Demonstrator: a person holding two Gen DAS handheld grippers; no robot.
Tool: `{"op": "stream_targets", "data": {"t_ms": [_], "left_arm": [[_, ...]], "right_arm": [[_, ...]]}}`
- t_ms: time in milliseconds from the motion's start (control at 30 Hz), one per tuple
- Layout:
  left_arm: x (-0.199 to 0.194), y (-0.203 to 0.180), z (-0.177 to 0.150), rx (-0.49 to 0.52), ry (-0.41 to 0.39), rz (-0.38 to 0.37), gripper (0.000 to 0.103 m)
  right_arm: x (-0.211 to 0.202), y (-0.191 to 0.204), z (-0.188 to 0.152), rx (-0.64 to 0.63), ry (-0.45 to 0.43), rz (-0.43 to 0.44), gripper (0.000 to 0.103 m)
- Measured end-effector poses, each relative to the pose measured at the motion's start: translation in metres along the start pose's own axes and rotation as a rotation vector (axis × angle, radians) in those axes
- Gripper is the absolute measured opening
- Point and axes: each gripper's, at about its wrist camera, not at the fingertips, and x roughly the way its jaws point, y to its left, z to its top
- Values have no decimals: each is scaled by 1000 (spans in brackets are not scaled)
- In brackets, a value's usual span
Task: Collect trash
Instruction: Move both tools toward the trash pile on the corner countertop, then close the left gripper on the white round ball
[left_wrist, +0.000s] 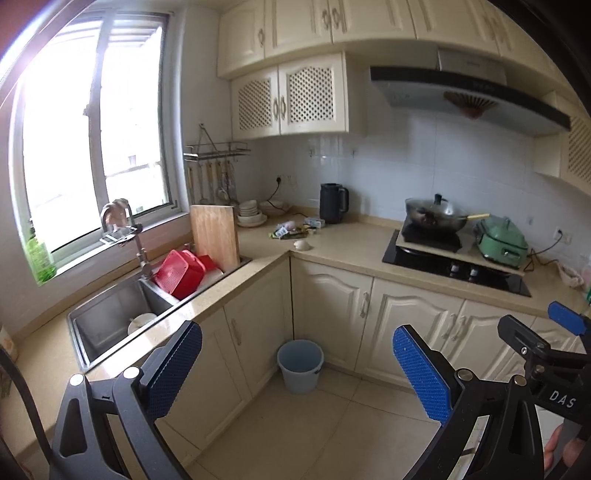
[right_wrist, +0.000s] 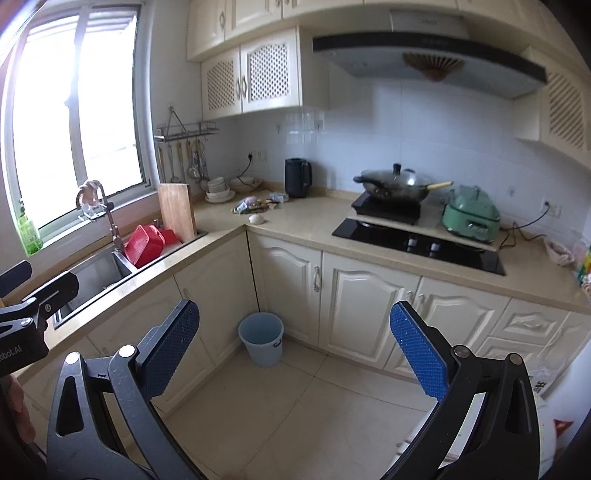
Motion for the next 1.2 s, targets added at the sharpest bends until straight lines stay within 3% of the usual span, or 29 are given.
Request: {"op": "stream_targets", "data": {"t_ms": [233,367,533,700,833,867,967,1033,1200], "left_arm": [[187,60,103,15,14,-37,102],[300,103,170,7,-26,-32,102],[459,126,223,-8,45,-27,102],[645,120,273,-36,160,-42,102],[808,97,306,-46,232,-26,102],[829,84,308,-48,237,-26,102],[944,61,335,-59,292,36,102],[1032,51,355,-84,341,34,102],[1201,33,369,-66,469,107,102]], "right_arm": [[121,37,54,7,-2,-27,103],[194,69,107,-2,-24,-21,103],[302,98,146,-43,18,-39,103],[415,95,161,-61,95,-32,103],[517,82,178,-63,135,-6,103],[545,77,182,-66,149,7,103],[636,62,199,-91,172,38,103],[701,50,210,-108,231,56,103],[816,32,235,-138,302,85,103]]}}
